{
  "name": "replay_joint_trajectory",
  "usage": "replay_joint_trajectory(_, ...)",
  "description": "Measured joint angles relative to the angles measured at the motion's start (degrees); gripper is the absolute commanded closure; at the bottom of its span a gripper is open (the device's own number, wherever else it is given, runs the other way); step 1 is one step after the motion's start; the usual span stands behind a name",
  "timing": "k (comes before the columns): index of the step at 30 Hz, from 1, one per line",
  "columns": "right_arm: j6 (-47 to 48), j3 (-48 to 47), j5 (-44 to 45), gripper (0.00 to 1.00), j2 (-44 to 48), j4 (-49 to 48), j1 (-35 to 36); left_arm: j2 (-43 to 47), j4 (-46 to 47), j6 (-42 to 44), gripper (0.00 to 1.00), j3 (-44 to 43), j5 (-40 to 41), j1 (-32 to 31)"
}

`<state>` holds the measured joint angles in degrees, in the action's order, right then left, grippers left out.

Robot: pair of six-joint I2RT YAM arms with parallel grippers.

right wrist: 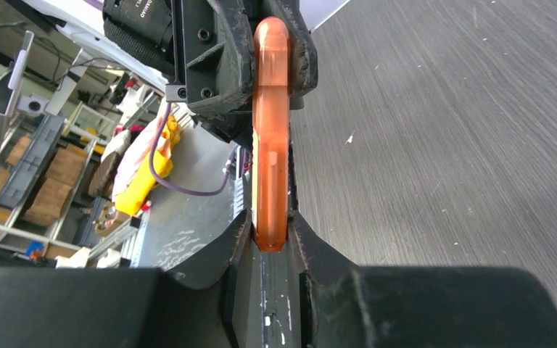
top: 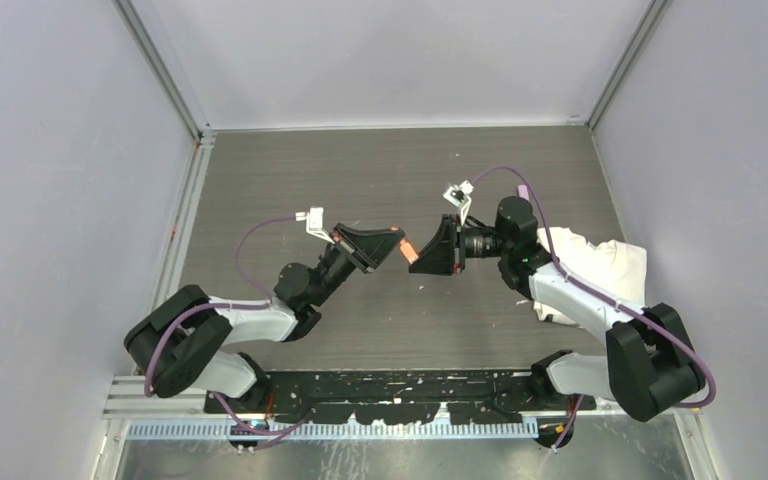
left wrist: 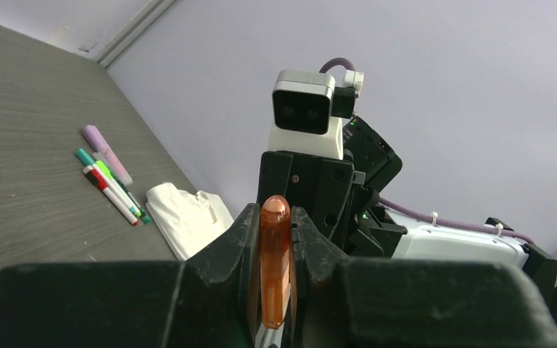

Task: Insert the pens into the pen caps
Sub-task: Press the pen cap onto the pen, then place the pen at the center of the board.

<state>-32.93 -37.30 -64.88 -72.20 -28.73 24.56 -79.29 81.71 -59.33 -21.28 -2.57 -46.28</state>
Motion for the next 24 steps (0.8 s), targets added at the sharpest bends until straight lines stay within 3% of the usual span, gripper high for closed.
replay_joint_trajectory(8,-4.8,5.2,0.5,0.99,3.8,-7.4,-3.8,-3.1,1.6,-0.2,0.99,-1.6,0.1,-1.9)
replay_joint_trajectory(20,-6.1,6.5,-5.6,0.99,3.6,-8.8,-4.4,-6.1,6.6,1.8,0.99,-1.2,5.4,-7.5)
replay_joint_trajectory(22,-5.5,6.4,-6.4,0.99,2.9,-8.5,-4.4,-5.5,6.4,2.3,0.93,-0.4,5.8,-7.7)
replay_joint_trajectory(24,-3.7,5.8,-7.5,0.99,1.9,-6.8,-4.4,-4.2,4.4,2.7,0.77,0.1,5.8,-7.6)
